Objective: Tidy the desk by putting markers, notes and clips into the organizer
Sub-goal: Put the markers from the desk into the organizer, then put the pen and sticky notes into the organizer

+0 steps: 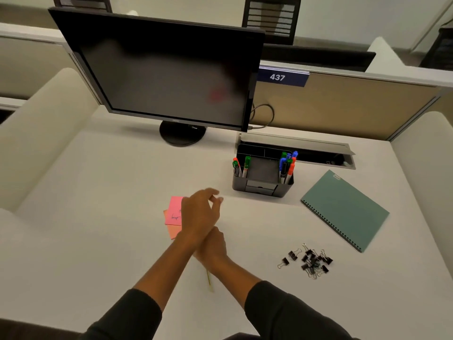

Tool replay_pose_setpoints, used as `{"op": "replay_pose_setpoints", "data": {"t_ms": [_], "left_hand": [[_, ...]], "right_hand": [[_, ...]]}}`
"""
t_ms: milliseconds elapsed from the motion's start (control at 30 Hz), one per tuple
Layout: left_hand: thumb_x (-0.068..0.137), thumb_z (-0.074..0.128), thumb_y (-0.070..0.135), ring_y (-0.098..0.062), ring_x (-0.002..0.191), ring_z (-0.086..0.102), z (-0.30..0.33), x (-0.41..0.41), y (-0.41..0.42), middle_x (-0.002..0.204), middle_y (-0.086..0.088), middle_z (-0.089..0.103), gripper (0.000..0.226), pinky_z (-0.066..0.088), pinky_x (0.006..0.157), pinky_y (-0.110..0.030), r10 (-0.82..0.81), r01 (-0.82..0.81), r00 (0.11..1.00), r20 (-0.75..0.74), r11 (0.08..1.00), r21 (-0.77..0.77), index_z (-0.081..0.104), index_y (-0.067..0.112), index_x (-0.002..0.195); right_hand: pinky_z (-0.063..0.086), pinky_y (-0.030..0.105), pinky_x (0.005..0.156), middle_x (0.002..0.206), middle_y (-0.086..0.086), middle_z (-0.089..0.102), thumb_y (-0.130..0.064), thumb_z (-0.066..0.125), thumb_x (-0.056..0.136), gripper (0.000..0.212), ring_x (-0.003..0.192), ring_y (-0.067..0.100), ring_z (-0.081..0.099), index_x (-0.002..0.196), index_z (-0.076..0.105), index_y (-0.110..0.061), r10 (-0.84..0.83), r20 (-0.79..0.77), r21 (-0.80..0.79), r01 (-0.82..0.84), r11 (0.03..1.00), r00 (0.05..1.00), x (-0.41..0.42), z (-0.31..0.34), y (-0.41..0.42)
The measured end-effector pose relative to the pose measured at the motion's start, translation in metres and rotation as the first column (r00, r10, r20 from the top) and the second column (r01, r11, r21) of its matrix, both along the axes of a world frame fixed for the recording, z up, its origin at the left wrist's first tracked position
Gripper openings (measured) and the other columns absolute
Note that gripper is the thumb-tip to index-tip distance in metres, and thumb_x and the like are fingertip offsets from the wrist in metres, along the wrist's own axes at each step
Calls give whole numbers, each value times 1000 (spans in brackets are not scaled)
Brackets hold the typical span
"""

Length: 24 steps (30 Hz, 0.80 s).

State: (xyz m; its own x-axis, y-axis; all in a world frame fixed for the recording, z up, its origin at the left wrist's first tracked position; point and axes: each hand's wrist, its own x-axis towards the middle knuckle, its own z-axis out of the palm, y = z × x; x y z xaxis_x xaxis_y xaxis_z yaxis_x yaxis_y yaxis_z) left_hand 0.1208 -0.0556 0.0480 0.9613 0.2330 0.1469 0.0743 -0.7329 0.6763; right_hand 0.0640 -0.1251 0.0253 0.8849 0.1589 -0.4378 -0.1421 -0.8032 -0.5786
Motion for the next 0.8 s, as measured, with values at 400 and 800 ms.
{"op": "replay_pose_setpoints", "data": {"t_ms": [400,800], "left_hand": [[93,73,27,3,61,61,-24,-66,19,83,17,70,9,42,61,-14,143,-149,987,-67,984,-99,77,25,101],[89,77,16,-22,72,74,-43,-69,55,98,-2,80,15,60,76,-41,241,-242,968,-69,970,-13,77,15,104]], "right_hand": [[63,37,80,92,0,73,-11,78,78,17,85,18,70,94,79,-13,4,16,38,-5,999,1000,71,71,-93],[65,37,71,83,-2,76,-4,77,82,17,77,15,75,95,79,-16,-359,565,397,137,908,743,202,192,-146]]}}
